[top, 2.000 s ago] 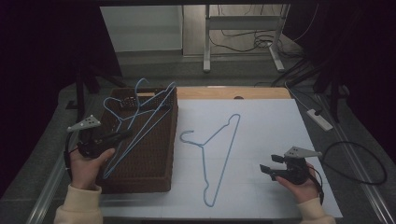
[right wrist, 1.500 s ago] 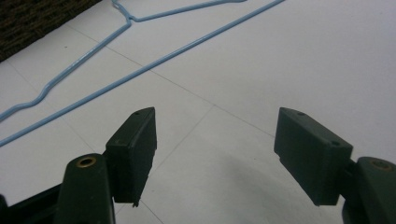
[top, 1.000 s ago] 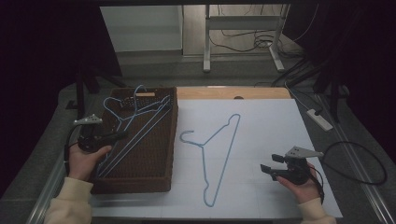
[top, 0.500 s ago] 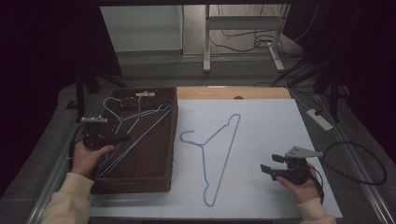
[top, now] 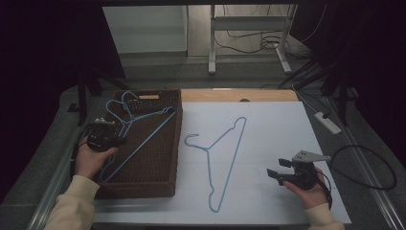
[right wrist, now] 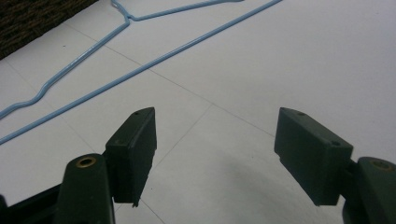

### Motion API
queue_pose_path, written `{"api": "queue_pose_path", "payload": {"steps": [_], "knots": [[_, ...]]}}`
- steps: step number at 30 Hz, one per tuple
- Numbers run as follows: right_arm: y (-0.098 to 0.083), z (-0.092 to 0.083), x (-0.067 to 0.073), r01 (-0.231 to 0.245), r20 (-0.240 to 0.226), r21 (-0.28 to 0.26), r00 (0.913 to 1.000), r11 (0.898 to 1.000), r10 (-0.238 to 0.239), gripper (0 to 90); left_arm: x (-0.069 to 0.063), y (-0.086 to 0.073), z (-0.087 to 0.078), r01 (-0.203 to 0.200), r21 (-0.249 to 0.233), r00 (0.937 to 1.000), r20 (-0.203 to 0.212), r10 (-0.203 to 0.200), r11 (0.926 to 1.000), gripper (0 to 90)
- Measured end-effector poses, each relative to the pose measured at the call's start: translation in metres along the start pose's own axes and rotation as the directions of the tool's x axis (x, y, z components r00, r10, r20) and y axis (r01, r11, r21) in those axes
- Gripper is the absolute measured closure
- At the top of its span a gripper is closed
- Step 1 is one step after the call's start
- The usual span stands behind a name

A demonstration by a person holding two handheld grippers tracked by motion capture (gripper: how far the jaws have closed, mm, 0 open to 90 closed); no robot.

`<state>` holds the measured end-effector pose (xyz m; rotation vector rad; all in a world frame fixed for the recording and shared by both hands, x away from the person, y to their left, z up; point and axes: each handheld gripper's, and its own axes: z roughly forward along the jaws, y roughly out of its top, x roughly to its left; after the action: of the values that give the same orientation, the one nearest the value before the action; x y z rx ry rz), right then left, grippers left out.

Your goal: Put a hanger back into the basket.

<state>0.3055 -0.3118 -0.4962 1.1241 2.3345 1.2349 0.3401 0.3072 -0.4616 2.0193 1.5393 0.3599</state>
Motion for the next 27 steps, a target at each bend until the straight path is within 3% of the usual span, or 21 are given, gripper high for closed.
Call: {"api": "queue_pose_path", "payload": {"steps": [1, 4, 7, 10, 11, 12, 15, 16, 20, 22, 24, 27], "knots": [[0.0, 0.0, 0.0, 0.003, 0.0, 0.001, 1.0, 1.0, -0.003, 30.7, 0.0, 0.001, 0.0, -0.004, -0.007, 0.9995, -0.031, 0.004, 1.0, 79.5], [0.0, 0.0, 0.0, 0.001, 0.0, 0.0, 1.0, 1.0, -0.001, 30.7, -0.001, 0.001, -0.002, -0.019, -0.037, 0.9975, -0.069, 0.016, 0.9991, 68.8], [0.0, -0.001, 0.0, 0.002, 0.001, 0.001, 1.0, 1.0, -0.002, 30.7, -0.005, -0.001, -0.01, -0.049, -0.108, 0.997, -0.065, 0.042, 0.9929, 62.6], [0.0, 0.0, 0.0, 0.001, 0.0, 0.003, 1.0, 1.0, -0.001, 30.6, -0.014, -0.002, -0.025, -0.08, -0.186, 0.9968, -0.019, 0.078, 0.9793, 54.8], [0.0, 0.0, 0.0, 0.001, 0.0, 0.003, 1.0, 1.0, -0.001, 30.6, -0.014, -0.002, -0.025, -0.08, -0.186, 0.9968, -0.019, 0.078, 0.9793, 53.4], [0.0, 0.0, 0.0, 0.0, -0.001, 0.002, 1.0, 1.0, 0.0, 30.6, -0.019, -0.002, -0.031, -0.092, -0.213, 0.9954, 0.004, 0.095, 0.9726, 53.4], [0.0, -0.001, 0.0, 0.0, 0.001, 0.003, 1.0, 1.0, 0.0, 30.6, -0.03, -0.003, -0.046, -0.108, -0.254, 0.9905, 0.056, 0.126, 0.9611, 48.7], [0.0, -0.001, 0.0, -0.001, 0.0, 0.0, 1.0, 1.0, 0.001, 30.6, -0.037, -0.005, -0.056, -0.112, -0.28, 0.9862, 0.086, 0.141, 0.9535, 45.6], [0.0, 0.0, 0.0, 0.002, -0.001, 0.001, 1.0, 1.0, -0.002, 30.6, -0.047, -0.009, -0.068, -0.114, -0.316, 0.9797, 0.122, 0.159, 0.942, 42.6], [0.0, 0.0, 0.001, 0.004, -0.001, 0.003, 1.0, 1.0, -0.004, 30.6, -0.058, -0.015, -0.078, -0.123, -0.346, 0.9737, 0.139, 0.18, 0.9302, 40.4], [0.0, 0.0, 0.001, 0.004, -0.002, 0.0, 1.0, 1.0, -0.004, 30.6, -0.062, -0.016, -0.081, -0.122, -0.353, 0.9712, 0.15, 0.185, 0.9277, 39.9], [0.0, -0.001, 0.001, 0.004, -0.002, 0.002, 1.0, 1.0, -0.004, 30.6, -0.075, -0.022, -0.086, -0.127, -0.369, 0.9626, 0.179, 0.204, 0.9209, 39.8]]}}
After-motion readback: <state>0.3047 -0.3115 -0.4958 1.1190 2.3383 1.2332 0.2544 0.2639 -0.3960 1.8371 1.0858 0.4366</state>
